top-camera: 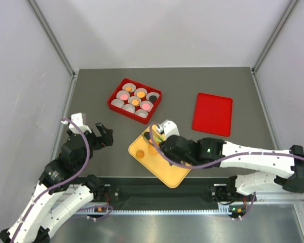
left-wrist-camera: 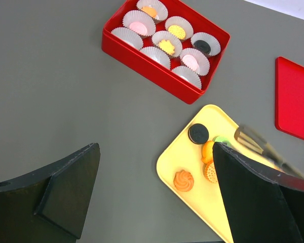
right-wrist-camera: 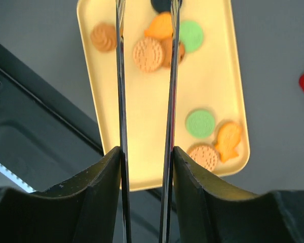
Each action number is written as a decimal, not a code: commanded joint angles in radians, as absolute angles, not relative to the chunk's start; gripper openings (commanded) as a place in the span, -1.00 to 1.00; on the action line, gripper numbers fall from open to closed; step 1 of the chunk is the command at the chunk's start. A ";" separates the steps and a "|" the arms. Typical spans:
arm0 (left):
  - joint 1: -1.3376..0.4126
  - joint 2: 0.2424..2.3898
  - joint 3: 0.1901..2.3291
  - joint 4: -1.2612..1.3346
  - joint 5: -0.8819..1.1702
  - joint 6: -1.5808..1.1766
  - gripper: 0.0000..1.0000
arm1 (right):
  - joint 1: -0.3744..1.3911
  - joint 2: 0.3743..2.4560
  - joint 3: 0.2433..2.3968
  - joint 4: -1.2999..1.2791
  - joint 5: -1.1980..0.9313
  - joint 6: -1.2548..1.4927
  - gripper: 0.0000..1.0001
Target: Pack the cookies
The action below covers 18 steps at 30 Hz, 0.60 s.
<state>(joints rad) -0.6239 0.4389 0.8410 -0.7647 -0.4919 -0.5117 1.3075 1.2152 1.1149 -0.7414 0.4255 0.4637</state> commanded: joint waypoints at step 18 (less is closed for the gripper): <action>-0.627 0.440 0.841 -0.747 -0.499 -0.511 0.95 | 1.479 1.367 1.115 -0.813 0.589 0.653 -0.09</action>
